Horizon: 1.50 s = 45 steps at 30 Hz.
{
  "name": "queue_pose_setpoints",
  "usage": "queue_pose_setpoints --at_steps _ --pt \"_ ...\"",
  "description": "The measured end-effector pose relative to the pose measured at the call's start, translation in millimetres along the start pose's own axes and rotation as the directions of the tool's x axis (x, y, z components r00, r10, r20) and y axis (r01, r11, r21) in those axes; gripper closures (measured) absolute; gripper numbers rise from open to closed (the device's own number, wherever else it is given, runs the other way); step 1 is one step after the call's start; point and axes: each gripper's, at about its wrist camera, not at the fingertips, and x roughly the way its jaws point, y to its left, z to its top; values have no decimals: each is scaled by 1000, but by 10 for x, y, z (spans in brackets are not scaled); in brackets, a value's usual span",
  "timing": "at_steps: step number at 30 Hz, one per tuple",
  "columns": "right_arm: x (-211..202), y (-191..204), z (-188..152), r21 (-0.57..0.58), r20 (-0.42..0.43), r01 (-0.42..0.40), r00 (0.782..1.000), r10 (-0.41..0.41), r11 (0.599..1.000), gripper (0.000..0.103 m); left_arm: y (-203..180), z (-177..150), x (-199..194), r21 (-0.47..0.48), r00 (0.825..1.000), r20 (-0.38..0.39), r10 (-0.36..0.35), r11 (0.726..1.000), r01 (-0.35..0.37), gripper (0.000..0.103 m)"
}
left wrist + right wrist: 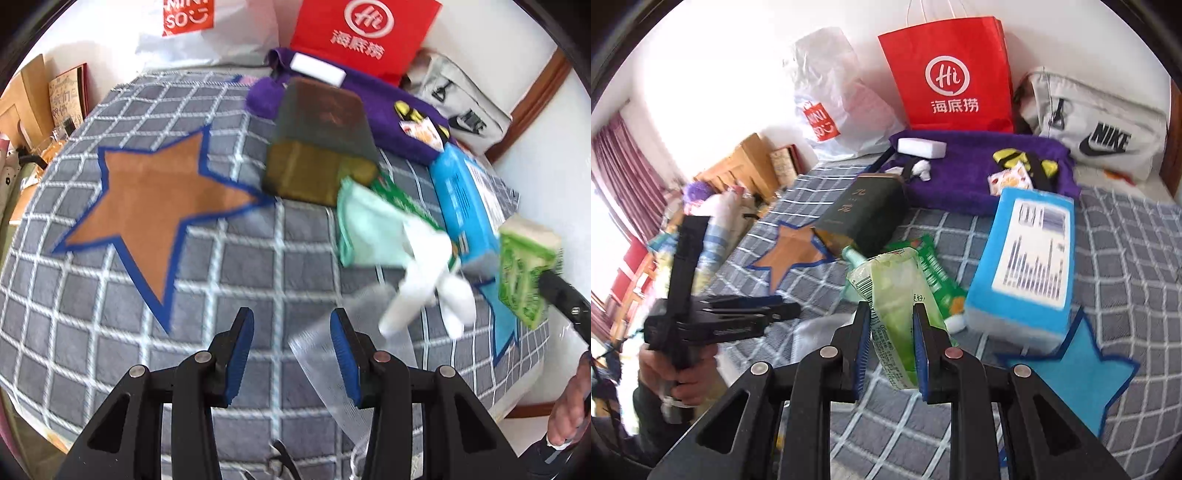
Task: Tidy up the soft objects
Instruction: 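Grasp the white mesh sponge with the left tool while the right tool grasps the green wipes pack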
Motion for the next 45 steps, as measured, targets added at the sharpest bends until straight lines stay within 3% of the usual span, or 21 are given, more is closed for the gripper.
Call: queue_pose_setpoints --at_steps 2,5,10,12,14,19,22,27,29,32,37,39,42,45 --pt "-96 -44 -102 10 18 -39 999 38 999 81 -34 -105 29 1 1000 -12 -18 1000 18 53" --pt "-199 -114 -252 6 29 -23 999 22 1000 81 -40 -224 56 -32 998 -15 -57 998 56 49" --pt "-269 -354 -491 40 19 49 999 -50 998 81 -152 -311 59 -71 989 -20 -148 987 147 23" --pt "-258 -482 -575 73 6 72 997 -73 995 81 -289 -332 90 -32 995 -25 -99 995 98 17" --pt "-263 -586 -656 102 7 88 996 -89 991 81 -466 -346 148 23 999 -34 -6 1000 7 12" --pt "-215 -763 -764 111 -13 119 993 -118 987 81 -670 -347 271 56 994 -35 99 994 -97 1" --pt "-176 -837 -777 139 -8 78 997 -78 987 79 -767 -351 332 77 985 -31 167 983 -164 1" --pt "-141 -825 -747 124 -14 149 989 -148 981 75 -819 -366 358 82 977 19 211 974 -212 1" --pt "-123 -821 -763 108 -16 190 982 -189 976 74 -811 -386 336 93 977 44 207 973 -211 5" --pt "-130 -849 -780 123 -14 175 984 -175 977 74 -738 -445 208 92 977 60 204 974 -209 23" --pt "-128 -793 -772 98 -26 199 980 -198 975 74 -588 -377 145 59 978 53 201 977 -204 68" --pt "-137 -749 -762 86 -22 212 977 -211 973 77 -491 -354 123 33 979 48 198 979 -200 78" --pt "-167 -722 -754 93 -22 199 980 -197 976 78 -343 -315 108 -10 987 28 157 988 -157 85" --pt "-190 -702 -743 91 -24 202 979 -201 975 78 -276 -308 58 -34 985 32 168 985 -167 87"
